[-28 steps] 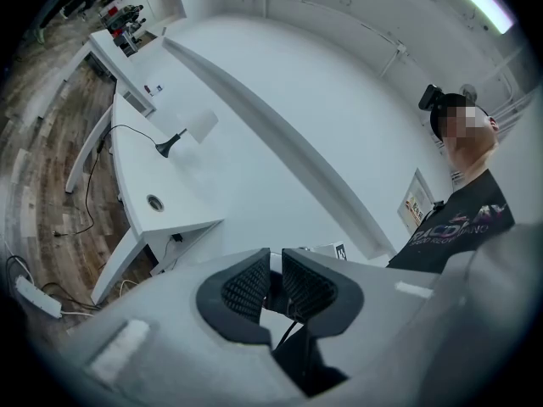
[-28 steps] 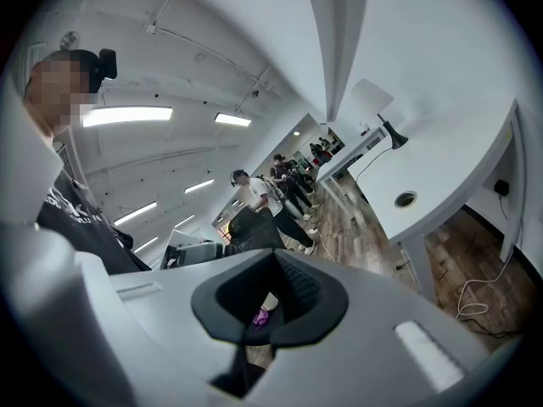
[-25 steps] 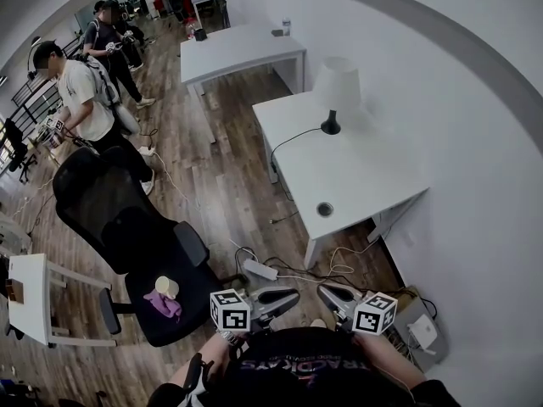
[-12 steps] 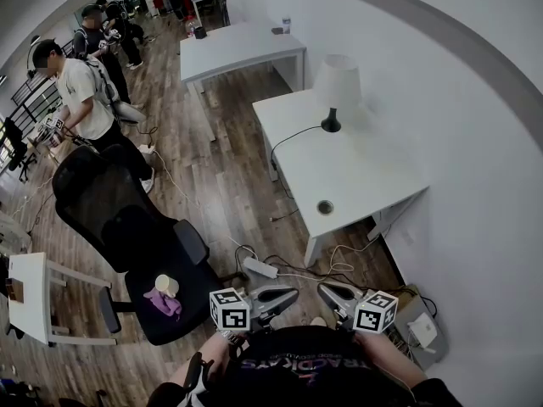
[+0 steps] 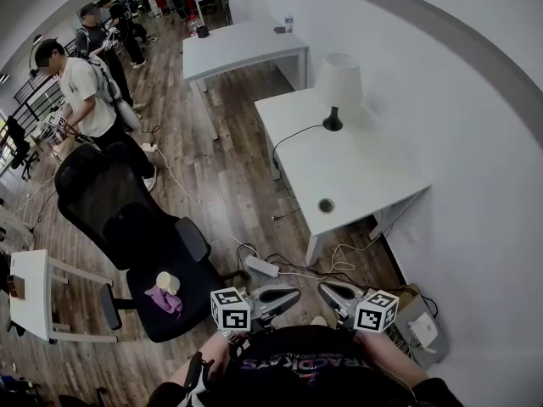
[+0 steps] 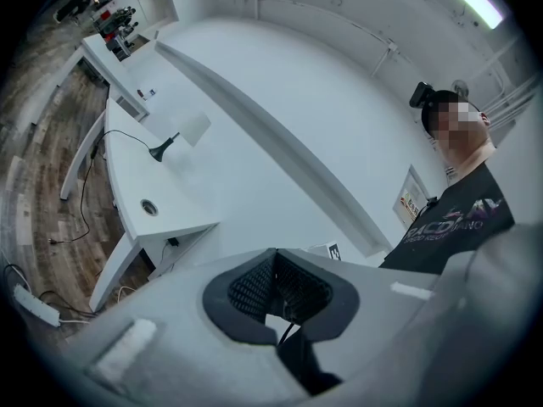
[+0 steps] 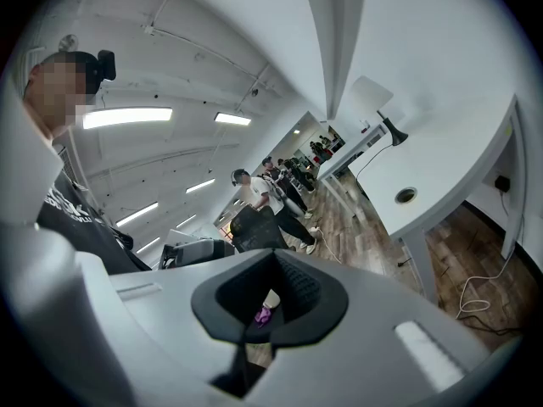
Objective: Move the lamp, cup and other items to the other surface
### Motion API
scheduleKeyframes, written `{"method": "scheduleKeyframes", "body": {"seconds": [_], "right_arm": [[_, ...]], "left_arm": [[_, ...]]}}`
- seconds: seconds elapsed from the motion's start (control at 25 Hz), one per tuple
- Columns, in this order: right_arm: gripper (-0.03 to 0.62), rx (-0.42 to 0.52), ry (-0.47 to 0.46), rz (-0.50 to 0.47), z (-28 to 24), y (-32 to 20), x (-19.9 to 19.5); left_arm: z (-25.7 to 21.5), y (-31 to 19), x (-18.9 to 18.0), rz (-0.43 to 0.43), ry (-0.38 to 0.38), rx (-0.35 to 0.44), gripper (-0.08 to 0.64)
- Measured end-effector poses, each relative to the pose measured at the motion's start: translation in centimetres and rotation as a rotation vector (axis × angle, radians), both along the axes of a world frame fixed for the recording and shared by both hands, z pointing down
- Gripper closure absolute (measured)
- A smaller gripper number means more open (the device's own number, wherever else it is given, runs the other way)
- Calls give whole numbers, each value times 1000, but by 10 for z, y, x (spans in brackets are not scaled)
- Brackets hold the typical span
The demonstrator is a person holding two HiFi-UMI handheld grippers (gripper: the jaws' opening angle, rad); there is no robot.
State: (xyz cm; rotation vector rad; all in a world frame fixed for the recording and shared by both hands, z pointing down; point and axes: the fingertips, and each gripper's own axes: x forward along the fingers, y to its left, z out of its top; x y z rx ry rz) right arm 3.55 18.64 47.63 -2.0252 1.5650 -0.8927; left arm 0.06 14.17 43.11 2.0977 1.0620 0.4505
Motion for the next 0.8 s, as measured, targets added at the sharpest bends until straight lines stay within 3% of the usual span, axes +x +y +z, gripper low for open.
{"method": "scheduleKeyframes", "body": {"seconds": [0.36,0.64,0.8], "right_arm": [[592,2,1,-16,0,-2,-4],[592,8,7,-15,0,0,-4],[592,8,6,-22,-1,3,-6]], "left_arm": [[-6,5,-8,22,44,-4,555],[-23,13,-15,55,133,-8,555],[-24,19,-19,65,130,-25,555]]}}
